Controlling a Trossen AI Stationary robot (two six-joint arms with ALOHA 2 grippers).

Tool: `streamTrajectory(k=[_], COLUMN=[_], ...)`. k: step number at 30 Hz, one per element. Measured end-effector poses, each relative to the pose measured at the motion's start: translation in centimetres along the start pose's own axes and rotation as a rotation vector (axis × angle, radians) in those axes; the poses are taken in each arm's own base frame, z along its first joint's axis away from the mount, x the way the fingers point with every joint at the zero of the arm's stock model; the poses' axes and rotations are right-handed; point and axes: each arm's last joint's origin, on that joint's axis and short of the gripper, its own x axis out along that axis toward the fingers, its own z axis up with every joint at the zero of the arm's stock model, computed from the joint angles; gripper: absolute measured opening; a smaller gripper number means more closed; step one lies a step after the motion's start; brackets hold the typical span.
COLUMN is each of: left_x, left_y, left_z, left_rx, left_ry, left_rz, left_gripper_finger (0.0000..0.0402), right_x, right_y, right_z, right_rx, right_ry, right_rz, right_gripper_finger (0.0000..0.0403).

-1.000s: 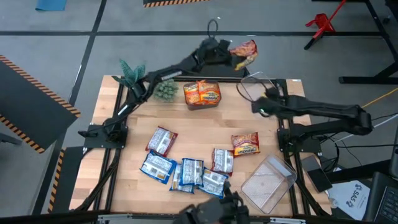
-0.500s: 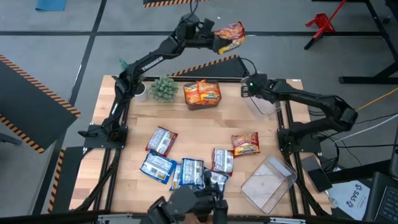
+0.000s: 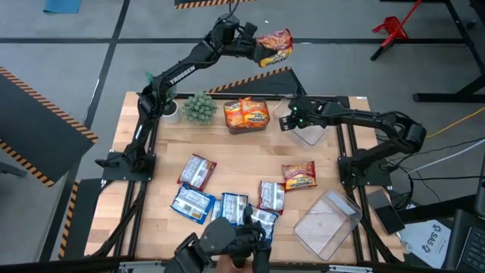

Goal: Sort Maruchan noodles
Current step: Put the red noodle pack into the top transparent bin

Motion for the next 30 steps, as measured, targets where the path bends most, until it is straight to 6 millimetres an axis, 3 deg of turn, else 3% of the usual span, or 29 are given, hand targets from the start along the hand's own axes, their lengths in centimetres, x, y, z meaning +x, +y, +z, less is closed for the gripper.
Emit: streamTrajectory(k=[5,10,13,16,20,23,30], left_x=[0.0,0.2,1.0,2.9,5.9,7.6,10.4], left_y=[0.2,0.4,0.0,-1.2,-2.4,-2.2,1.3], left_z=[-0.6,-2.1,-3.6,-6.3,-9.9,-12.0,-15.9], left_rx=[-0.003,-0.038,-0.016,0.062,0.117,0.109,0.01], left_ry=[0.064,0.185,0.248,0.292,0.295,0.307,0.341], left_rz=[-0.004,0.032,0.054,0.079,0.054,0.036,0.099], left_gripper_finger=[0.0131,0.0131,0.0131,0.0131,0.0132,0.0132,0.0132], right_x=[-3.1,-11.8,-17.5,-21.4,-23.5,-24.2,-24.0], right_y=[1.3,1.3,0.0,-1.7,-3.6,-4.7,-4.4], right_z=[0.5,1.1,0.1,-1.2,-2.6,-3.3,-3.5], right_rx=[-0.045,-0.052,0.001,0.058,0.144,0.183,0.172], right_ry=[-0.073,-0.214,-0.299,-0.421,-0.527,-0.537,-0.496], right_rz=[0.005,0.059,0.059,0.041,0.026,0.035,0.052], right_gripper_finger=[0.0165,0.0165,0.0165,0.0165,0.0165,0.0165,0.0165])
